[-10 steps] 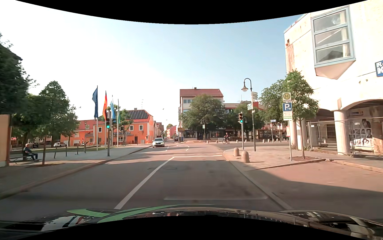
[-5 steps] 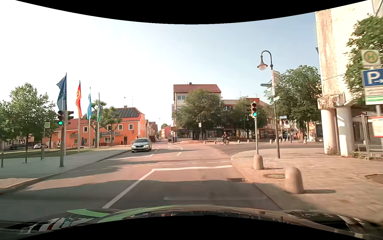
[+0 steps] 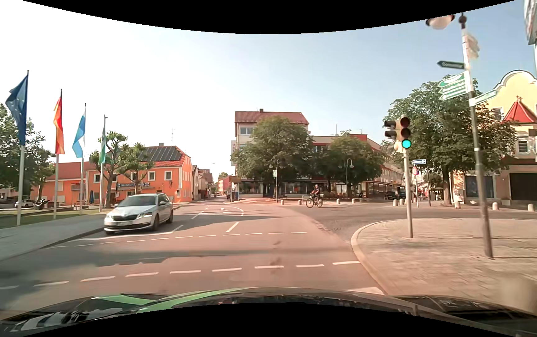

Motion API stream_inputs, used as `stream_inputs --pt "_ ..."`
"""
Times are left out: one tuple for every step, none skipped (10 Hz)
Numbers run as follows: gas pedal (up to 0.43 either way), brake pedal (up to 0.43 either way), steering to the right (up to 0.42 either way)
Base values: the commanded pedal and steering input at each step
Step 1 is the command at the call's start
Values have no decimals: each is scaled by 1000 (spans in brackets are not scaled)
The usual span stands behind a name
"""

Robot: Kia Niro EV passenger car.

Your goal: Follow the waypoints while adhering to traffic rules and regulations

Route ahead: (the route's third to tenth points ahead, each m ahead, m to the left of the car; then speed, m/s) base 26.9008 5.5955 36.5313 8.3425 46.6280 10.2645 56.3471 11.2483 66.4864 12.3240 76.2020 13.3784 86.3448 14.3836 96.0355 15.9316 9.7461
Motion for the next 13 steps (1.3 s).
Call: stream_inputs --pt "0 122 16" --pt "0 110 15" --pt "0 85 14" --pt "0 79 11" --pt "0 79 9" --pt "0 61 6" --pt "0 24 0" --pt "0 0 -10" --pt "0 0 -21" --pt "0 0 -28" --pt "0 0 -41" --pt "0 0 -56" --pt "0 0 -71"
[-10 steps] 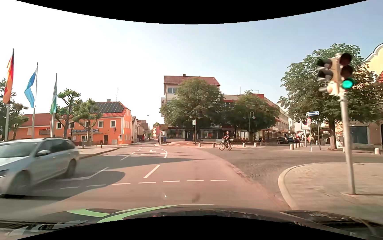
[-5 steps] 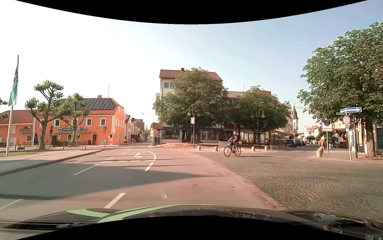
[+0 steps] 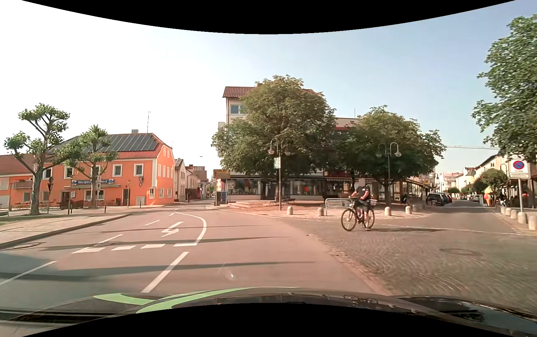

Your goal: Follow the waypoints while adhering to traffic rules and regulations

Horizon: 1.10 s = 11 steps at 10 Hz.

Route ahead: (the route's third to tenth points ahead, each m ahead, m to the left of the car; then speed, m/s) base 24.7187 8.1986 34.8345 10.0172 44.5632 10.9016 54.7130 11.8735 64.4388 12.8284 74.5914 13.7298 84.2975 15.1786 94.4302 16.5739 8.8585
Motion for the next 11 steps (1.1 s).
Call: stream_inputs --pt "8 0 -78" --pt "20 0 -83" --pt "20 0 -85" --pt "20 0 -85" --pt "20 0 -86" --pt "20 0 -86" --pt "20 0 -90" --pt "20 0 -95" --pt "28 0 -99" --pt "28 0 -103" --pt "28 0 -107"
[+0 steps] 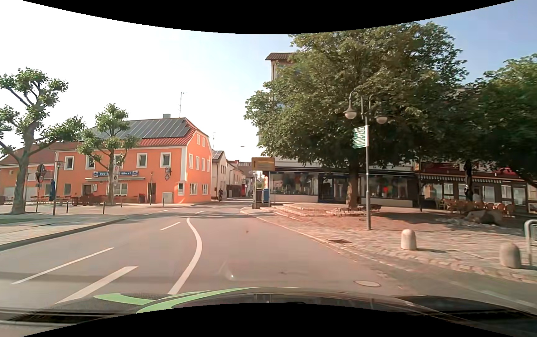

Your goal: Follow the waypoints while adhering to traffic rules and regulations

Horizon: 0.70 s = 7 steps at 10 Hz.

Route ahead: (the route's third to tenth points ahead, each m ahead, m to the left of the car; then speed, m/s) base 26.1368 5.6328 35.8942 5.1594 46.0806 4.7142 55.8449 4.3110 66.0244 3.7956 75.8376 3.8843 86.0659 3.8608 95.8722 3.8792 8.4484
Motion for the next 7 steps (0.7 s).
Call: stream_inputs --pt "28 0 -111" --pt "20 0 -112" --pt "0 0 -117" --pt "0 0 -118" --pt "0 0 -118" --pt "0 0 -118" --pt "0 0 -116"
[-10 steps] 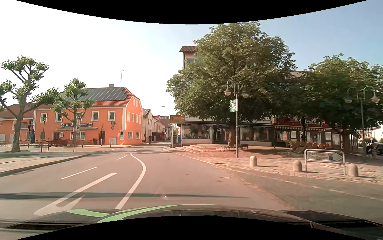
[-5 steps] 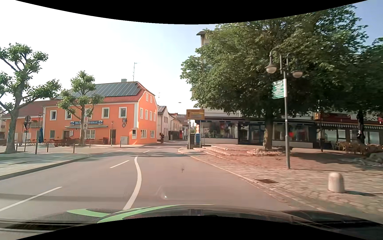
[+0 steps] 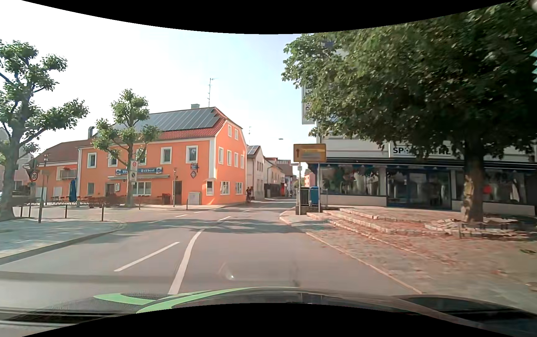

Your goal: Follow the waypoints while adhering to traffic rules and regulations

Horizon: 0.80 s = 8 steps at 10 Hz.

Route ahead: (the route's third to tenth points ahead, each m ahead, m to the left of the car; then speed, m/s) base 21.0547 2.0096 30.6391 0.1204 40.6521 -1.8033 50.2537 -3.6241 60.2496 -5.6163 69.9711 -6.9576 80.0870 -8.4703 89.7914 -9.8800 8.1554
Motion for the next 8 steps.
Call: stream_inputs --pt "0 0 -108" --pt "0 0 -97" --pt "0 0 -89" --pt "0 0 -81" --pt "0 0 -69" --pt "0 0 -52" --pt "0 0 -35" --pt "0 0 -21"
